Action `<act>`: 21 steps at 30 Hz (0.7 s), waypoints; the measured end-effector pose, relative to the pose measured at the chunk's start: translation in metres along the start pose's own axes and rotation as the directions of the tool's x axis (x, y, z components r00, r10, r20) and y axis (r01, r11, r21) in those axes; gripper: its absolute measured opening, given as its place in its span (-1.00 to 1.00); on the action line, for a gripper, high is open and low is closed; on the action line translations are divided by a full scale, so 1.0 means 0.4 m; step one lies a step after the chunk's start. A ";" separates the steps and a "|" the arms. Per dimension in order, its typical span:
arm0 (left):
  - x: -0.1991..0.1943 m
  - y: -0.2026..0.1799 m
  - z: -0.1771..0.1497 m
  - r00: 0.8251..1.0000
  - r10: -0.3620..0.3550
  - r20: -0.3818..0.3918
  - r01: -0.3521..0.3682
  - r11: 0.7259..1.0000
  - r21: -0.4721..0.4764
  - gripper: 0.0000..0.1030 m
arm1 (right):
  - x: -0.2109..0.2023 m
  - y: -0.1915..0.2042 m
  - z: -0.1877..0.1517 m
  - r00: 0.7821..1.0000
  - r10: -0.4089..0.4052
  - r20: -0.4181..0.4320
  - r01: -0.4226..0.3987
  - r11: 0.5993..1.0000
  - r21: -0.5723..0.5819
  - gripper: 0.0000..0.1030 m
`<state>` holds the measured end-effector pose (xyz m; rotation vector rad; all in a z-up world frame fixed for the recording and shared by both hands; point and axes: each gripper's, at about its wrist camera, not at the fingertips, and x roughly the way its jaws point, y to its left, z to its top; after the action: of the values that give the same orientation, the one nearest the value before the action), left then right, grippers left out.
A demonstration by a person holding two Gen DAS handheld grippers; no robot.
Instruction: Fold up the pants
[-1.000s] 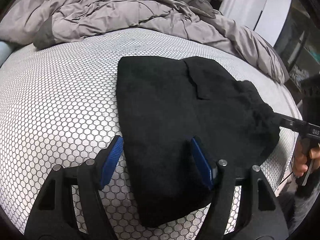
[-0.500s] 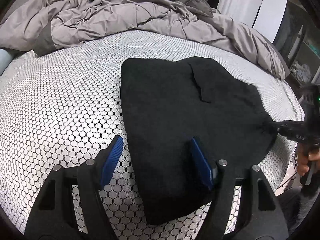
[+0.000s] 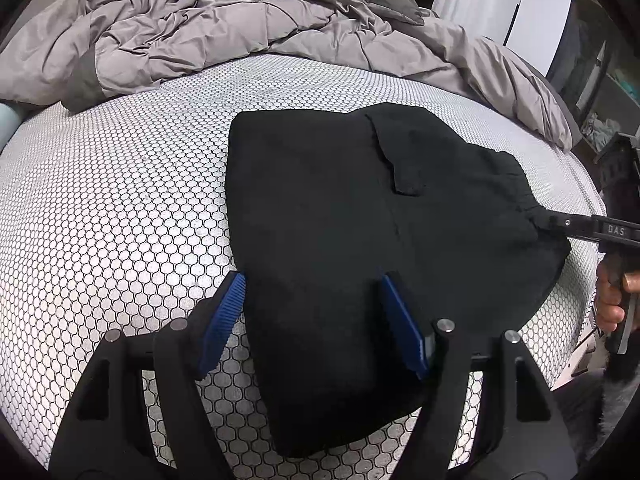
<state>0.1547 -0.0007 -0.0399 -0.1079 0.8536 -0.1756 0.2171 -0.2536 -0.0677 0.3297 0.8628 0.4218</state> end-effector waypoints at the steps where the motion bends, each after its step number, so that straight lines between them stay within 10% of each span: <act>1: 0.000 0.003 0.000 1.000 -0.002 0.000 0.002 1.000 -0.003 0.30 | -0.010 0.011 -0.004 1.000 -0.001 0.011 0.001 1.000 -0.019 -0.12; 21: 0.001 0.001 0.000 1.000 -0.001 -0.004 0.001 1.000 -0.002 0.30 | -0.081 0.089 -0.046 1.000 0.019 -0.002 -0.019 0.981 -0.195 -0.11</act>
<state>0.1549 -0.0003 -0.0404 -0.1100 0.8582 -0.1757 0.1758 -0.2364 -0.0419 0.1565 0.8113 0.5202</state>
